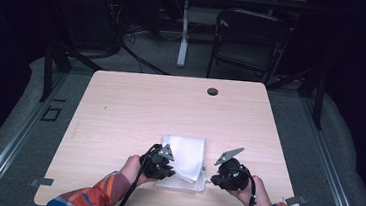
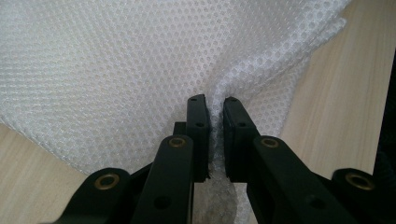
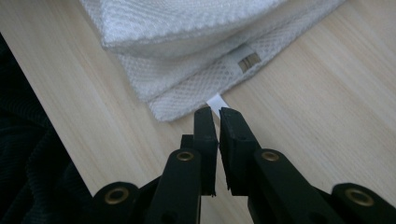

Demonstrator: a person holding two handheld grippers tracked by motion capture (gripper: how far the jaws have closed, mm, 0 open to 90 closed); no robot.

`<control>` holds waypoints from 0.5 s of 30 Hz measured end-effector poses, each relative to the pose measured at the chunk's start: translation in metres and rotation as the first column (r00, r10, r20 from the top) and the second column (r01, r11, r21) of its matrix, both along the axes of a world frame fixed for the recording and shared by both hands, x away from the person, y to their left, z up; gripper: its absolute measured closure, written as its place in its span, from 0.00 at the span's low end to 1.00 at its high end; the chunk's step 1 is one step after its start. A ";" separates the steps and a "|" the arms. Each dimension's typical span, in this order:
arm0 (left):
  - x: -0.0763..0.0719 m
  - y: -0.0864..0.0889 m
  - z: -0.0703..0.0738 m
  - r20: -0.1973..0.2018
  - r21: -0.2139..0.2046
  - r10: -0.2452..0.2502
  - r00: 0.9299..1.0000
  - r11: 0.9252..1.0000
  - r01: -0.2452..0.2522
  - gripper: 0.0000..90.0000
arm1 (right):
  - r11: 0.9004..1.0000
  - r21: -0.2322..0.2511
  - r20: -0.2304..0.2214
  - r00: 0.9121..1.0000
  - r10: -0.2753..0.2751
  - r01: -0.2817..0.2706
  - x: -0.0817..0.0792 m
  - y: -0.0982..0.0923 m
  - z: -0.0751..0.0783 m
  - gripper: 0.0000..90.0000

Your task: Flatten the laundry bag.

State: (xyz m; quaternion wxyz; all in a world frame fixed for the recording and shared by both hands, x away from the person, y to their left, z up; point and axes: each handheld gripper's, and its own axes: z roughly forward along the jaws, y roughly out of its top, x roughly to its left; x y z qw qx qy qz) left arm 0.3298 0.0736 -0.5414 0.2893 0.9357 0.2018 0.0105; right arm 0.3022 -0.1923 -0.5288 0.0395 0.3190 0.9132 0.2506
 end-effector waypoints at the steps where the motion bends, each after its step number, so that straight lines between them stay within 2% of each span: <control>1: 0.001 0.001 0.000 -0.003 -0.007 0.002 1.000 1.000 -0.002 0.92 | 1.000 0.009 0.008 1.000 0.000 0.000 0.000 0.002 0.000 0.96; 2: 0.001 0.001 0.001 -0.009 -0.013 0.006 1.000 1.000 -0.006 0.92 | 0.999 0.032 0.006 1.000 -0.005 0.005 0.000 0.004 -0.001 0.96; 3: 0.001 0.002 0.001 -0.008 -0.015 0.012 1.000 1.000 -0.012 0.92 | 0.999 0.035 0.002 1.000 -0.005 0.005 0.001 0.006 -0.001 0.96; 11: 0.002 0.004 0.005 -0.014 -0.048 0.032 0.999 0.998 -0.033 0.92 | 0.998 0.050 0.014 0.999 0.037 -0.037 0.006 0.029 -0.008 0.97; 14: 0.002 0.005 0.006 -0.012 -0.050 0.035 0.999 0.998 -0.036 0.92 | 0.998 0.053 0.001 0.999 0.040 -0.040 0.008 0.035 -0.014 0.97; 15: 0.002 0.005 0.007 -0.011 -0.052 0.037 0.999 0.998 -0.038 0.92 | 0.998 0.041 -0.001 0.999 0.045 -0.045 0.009 0.037 -0.016 0.97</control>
